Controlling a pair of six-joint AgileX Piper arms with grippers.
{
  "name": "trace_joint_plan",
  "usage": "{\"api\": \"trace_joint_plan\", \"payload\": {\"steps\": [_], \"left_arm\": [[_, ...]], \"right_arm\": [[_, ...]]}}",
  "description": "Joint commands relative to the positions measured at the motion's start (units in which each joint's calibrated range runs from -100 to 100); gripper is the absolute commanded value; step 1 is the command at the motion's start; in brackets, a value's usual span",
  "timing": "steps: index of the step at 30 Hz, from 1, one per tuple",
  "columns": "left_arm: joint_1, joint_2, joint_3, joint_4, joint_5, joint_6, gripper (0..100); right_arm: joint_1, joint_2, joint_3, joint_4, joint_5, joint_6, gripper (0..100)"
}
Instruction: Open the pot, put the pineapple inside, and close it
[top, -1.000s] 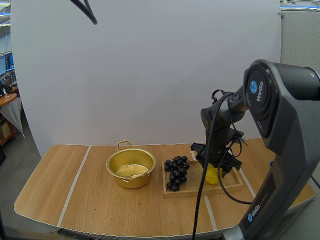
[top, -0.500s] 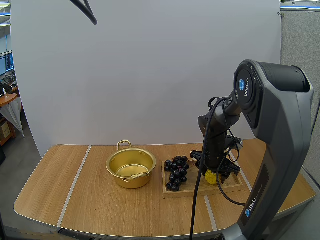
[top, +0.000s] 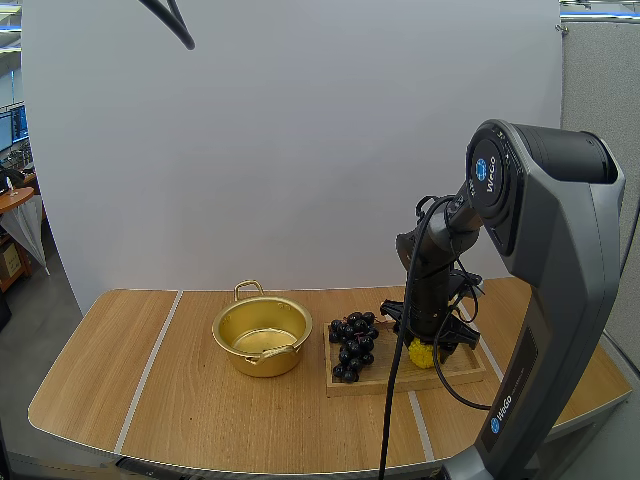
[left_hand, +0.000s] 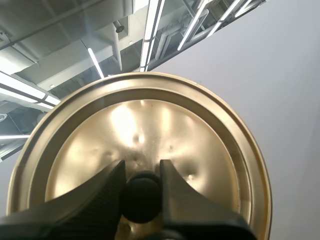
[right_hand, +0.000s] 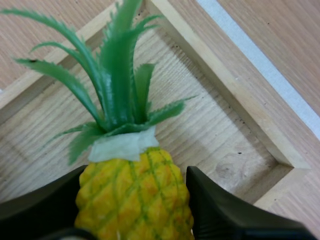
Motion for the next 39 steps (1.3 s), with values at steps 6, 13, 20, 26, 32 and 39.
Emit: {"api": "trace_joint_plan", "payload": {"steps": [6, 13, 20, 26, 32, 39], "left_arm": [[-0.20, -0.10, -0.43, 0.31, -1.48, -0.64, 0], [-0.20, -0.10, -0.43, 0.31, -1.48, -0.64, 0], [-0.20, -0.10, -0.43, 0.31, -1.48, -0.64, 0], [-0.20, -0.10, -0.43, 0.31, -1.48, -0.64, 0], [-0.20, -0.10, -0.43, 0.31, -1.48, -0.64, 0], [-0.20, -0.10, -0.43, 0.31, -1.48, -0.64, 0]], "right_arm": [[-0.29, -0.37, -0.35, -1.39, 0.95, 0.05, 0], [-0.29, -3.89, -2.74, -1.27, 1.51, -2.96, 0], [-0.29, -16.08, -8.84, 1.75, 1.79, -16.79, 0], [2.99, -28.96, -11.24, 7.44, 1.43, -29.77, 0], [9.71, -41.45, -11.24, 9.05, 5.89, -38.32, 0], [11.36, -54.21, -11.24, 9.34, 16.95, -34.60, 0]]}}
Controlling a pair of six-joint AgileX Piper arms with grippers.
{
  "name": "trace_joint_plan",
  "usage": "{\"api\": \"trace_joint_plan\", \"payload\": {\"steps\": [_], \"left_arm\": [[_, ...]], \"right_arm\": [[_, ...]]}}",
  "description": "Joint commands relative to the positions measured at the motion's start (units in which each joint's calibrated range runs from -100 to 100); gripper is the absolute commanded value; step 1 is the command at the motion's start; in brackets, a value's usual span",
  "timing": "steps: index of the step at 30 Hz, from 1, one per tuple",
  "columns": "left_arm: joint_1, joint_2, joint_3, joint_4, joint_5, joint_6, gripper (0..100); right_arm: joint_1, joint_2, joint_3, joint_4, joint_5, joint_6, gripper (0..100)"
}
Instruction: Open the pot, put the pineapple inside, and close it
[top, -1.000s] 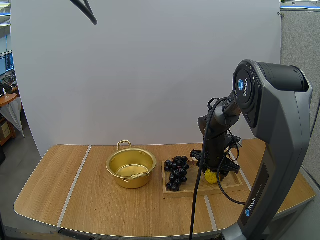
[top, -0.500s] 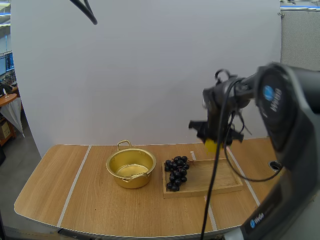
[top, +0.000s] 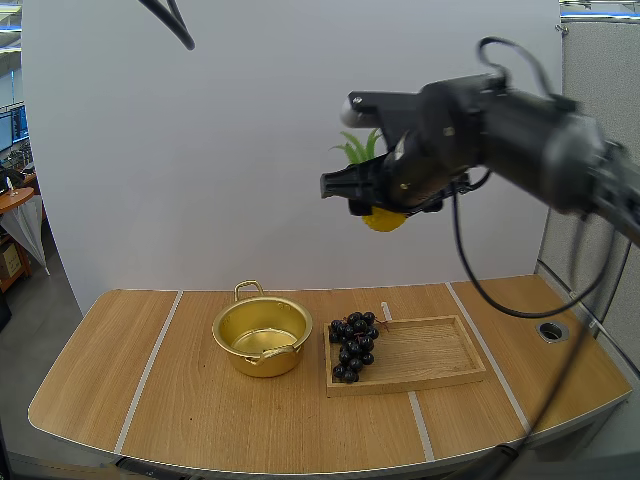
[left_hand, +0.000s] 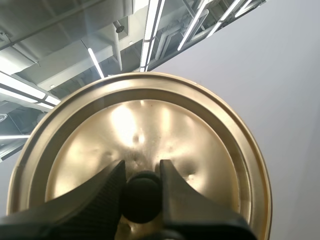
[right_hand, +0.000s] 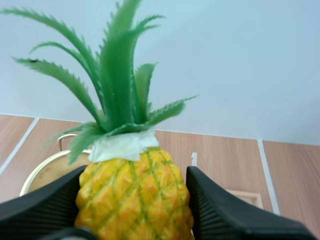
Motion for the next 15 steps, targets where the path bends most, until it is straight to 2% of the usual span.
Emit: {"api": "trace_joint_plan", "payload": {"steps": [1, 9, 15], "left_arm": [[-0.20, -0.10, -0.43, 0.31, -1.48, -0.64, 0], [-0.20, -0.10, -0.43, 0.31, -1.48, -0.64, 0], [-0.20, -0.10, -0.43, 0.31, -1.48, -0.64, 0]], "right_arm": [[0.71, -11.83, -0.30, -0.38, 9.16, 3.72, 0], [0.71, -14.12, -0.30, -0.46, 16.46, 4.95, 0], [0.71, -15.14, -0.30, -5.28, 26.45, 4.87, 0]]}}
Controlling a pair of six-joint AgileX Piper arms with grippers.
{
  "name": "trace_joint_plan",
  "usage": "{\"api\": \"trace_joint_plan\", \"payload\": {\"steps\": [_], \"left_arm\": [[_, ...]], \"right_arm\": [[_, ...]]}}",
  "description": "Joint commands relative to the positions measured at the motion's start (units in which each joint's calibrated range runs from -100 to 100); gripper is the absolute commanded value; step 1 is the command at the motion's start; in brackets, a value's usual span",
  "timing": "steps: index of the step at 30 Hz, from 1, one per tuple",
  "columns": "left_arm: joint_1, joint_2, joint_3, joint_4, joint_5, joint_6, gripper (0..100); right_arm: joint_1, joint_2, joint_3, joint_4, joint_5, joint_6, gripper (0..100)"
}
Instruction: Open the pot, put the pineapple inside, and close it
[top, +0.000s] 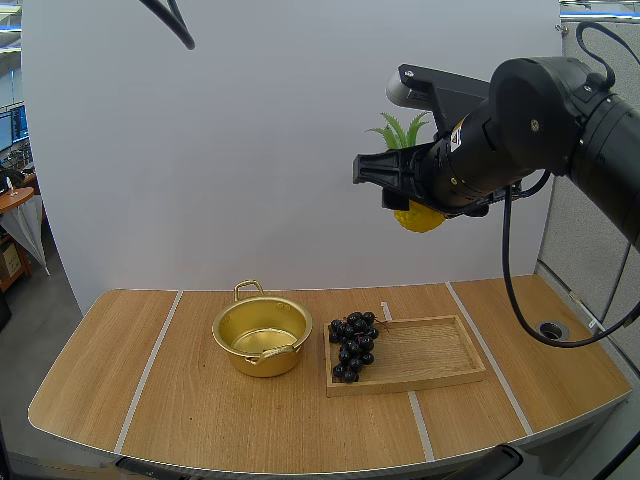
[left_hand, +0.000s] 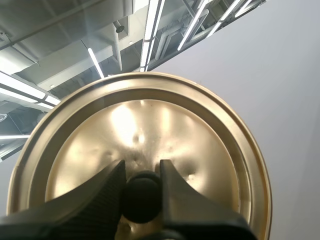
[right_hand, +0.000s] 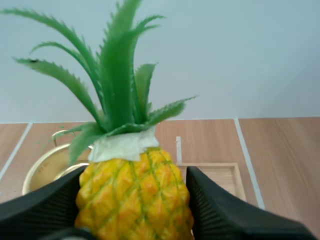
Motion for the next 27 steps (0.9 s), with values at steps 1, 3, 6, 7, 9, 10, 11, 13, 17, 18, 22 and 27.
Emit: {"api": "trace_joint_plan", "payload": {"steps": [1, 3, 6, 7, 9, 10, 11, 13, 17, 18, 22, 27], "left_arm": [[-0.20, -0.10, -0.43, 0.31, -1.48, -0.64, 0], [-0.20, -0.10, -0.43, 0.31, -1.48, -0.64, 0], [-0.20, -0.10, -0.43, 0.31, -1.48, -0.64, 0], [-0.20, -0.10, -0.43, 0.31, -1.48, -0.64, 0], [-0.20, -0.10, -0.43, 0.31, -1.48, -0.64, 0], [-0.20, -0.10, -0.43, 0.31, -1.48, -0.64, 0], [-0.20, -0.10, -0.43, 0.31, -1.48, -0.64, 0], [-0.20, -0.10, -0.43, 0.31, -1.48, -0.64, 0], [-0.20, -0.10, -0.43, 0.31, -1.48, -0.64, 0], [-0.20, -0.10, -0.43, 0.31, -1.48, -0.64, 0], [-0.20, -0.10, -0.43, 0.31, -1.48, -0.64, 0], [-0.20, -0.10, -0.43, 0.31, -1.48, -0.64, 0]], "right_arm": [[0.13, -1.61, -0.16, -3.01, 6.93, -0.02, 0], [0.13, -2.02, -0.16, -3.24, 6.93, -0.02, 0], [0.13, -2.56, -0.16, -2.52, 6.39, -0.02, 0], [0.13, -2.56, -0.16, -1.43, 5.52, -0.02, 0], [0.13, -2.32, -0.16, 2.33, 1.55, -3.34, 0], [0.13, -2.11, -0.16, 5.11, -1.11, -6.24, 0], [0.13, -1.99, -0.16, 7.64, -3.57, -8.78, 0], [0.13, -1.21, -0.16, 14.63, -9.10, -16.33, 0], [0.13, 2.44, -0.16, 24.19, -14.20, -24.90, 0], [0.13, 3.88, -0.16, 25.10, -14.97, -26.06, 0], [0.13, 10.41, -0.16, 25.90, -17.96, -26.81, 0], [0.13, 19.68, -0.16, 29.47, -20.44, -29.59, 0]]}}
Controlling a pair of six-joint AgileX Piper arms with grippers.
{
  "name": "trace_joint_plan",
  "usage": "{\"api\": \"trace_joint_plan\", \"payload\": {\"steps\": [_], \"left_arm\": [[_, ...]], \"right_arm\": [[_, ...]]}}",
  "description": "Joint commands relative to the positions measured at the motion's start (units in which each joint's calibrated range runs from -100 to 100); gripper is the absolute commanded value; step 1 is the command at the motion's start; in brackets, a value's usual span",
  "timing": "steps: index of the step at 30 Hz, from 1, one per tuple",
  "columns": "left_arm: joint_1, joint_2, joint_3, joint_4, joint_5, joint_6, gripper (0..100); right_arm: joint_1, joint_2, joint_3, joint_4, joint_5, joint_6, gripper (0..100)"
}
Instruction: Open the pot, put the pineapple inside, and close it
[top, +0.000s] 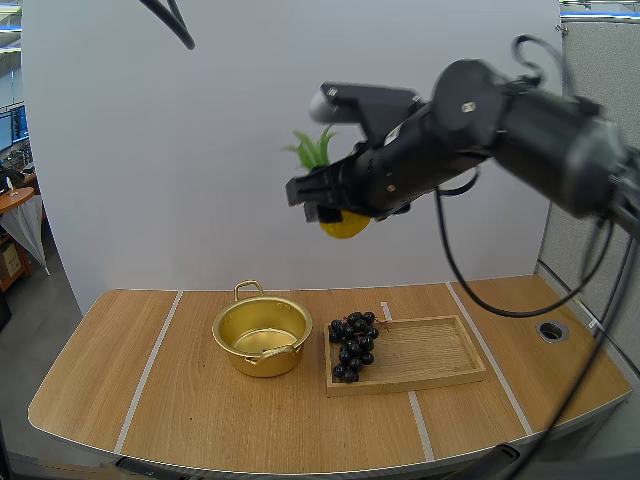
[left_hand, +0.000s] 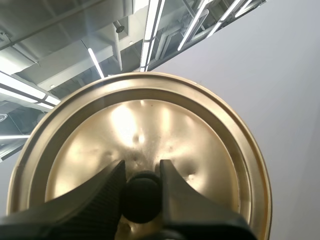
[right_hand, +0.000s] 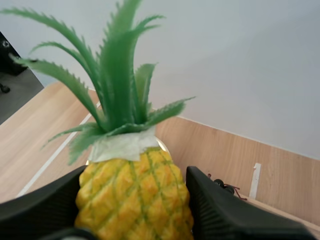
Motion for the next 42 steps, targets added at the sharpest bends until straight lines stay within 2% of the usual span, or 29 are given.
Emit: {"api": "trace_joint_plan", "payload": {"steps": [1, 6, 10, 19, 32, 42], "left_arm": [[-0.20, -0.10, -0.43, 0.31, -1.48, -0.64, 0], [-0.20, -0.10, -0.43, 0.31, -1.48, -0.64, 0], [-0.20, -0.10, -0.43, 0.31, -1.48, -0.64, 0], [-0.20, -0.10, -0.43, 0.31, -1.48, -0.64, 0], [-0.20, -0.10, -0.43, 0.31, -1.48, -0.64, 0], [-0.20, -0.10, -0.43, 0.31, -1.48, -0.64, 0]], "right_arm": [[0.13, 10.73, -0.16, 5.66, -4.50, -4.21, 0], [0.40, 17.92, -0.16, 11.28, -11.09, -7.68, 0], [2.33, 23.61, -0.16, 11.17, -15.58, -9.88, 0], [5.51, 35.02, -0.21, 9.03, -24.75, -9.96, 0], [5.79, 47.95, -6.14, 7.42, -22.51, -9.96, 0], [5.79, 52.52, -7.30, 7.42, -21.48, -9.96, 0]]}}
